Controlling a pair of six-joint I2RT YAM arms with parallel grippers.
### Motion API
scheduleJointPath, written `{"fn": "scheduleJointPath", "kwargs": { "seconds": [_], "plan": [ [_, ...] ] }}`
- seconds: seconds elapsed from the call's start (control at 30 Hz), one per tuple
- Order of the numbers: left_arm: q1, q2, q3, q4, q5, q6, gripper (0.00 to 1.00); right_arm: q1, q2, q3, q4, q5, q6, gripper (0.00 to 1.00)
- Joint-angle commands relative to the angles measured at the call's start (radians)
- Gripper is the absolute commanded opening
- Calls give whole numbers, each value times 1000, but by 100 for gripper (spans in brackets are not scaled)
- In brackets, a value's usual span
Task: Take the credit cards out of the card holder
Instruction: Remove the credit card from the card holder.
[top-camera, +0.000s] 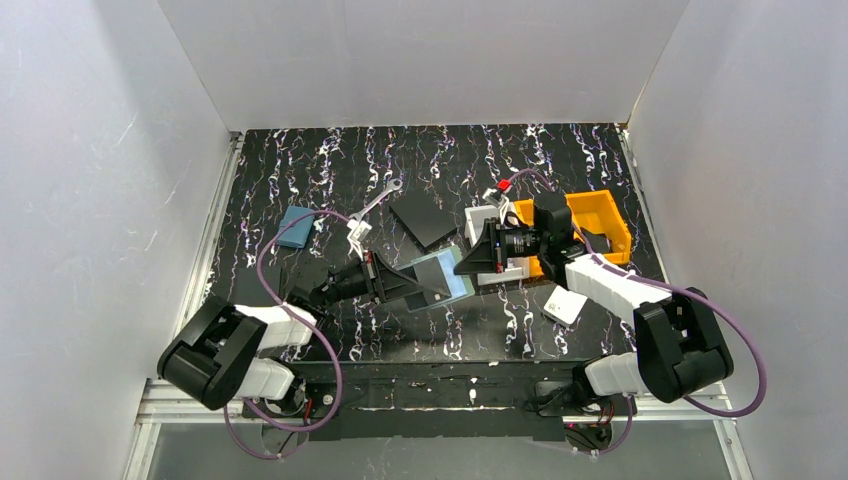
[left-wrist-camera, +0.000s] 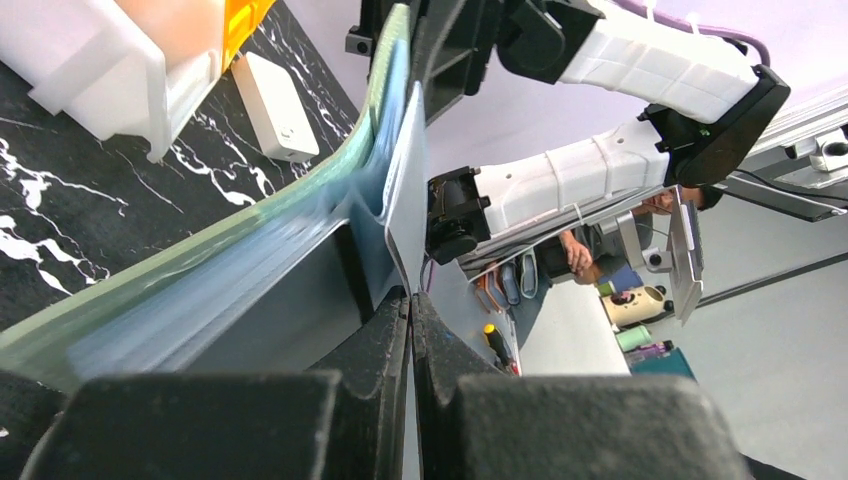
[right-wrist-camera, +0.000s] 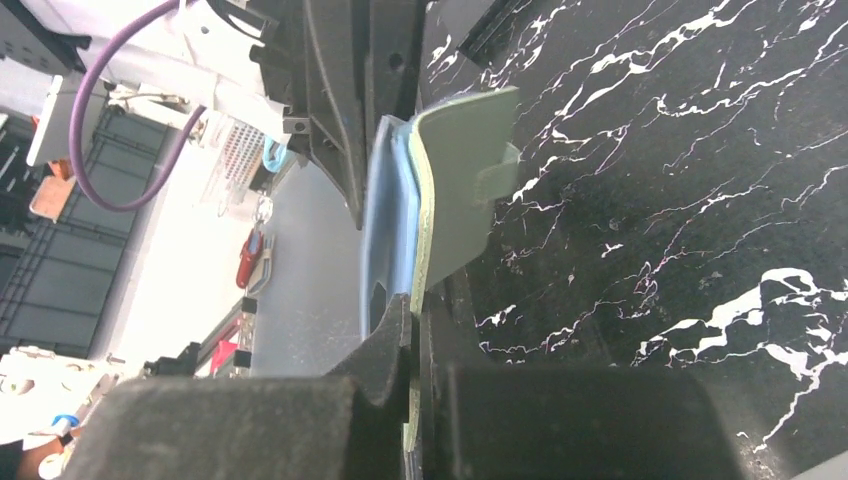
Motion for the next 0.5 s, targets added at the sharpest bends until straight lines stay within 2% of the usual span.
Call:
{"fn": "scheduleJointPath", "kwargs": {
  "seconds": [0.0, 0.47],
  "plan": [
    [38, -88, -27, 36, 29, 34, 0, -32, -5, -18, 89, -20, 49, 1],
    [54, -52, -15, 32, 56, 15, 0, -31, 13, -32, 159, -28, 113, 1]
  ]
}}
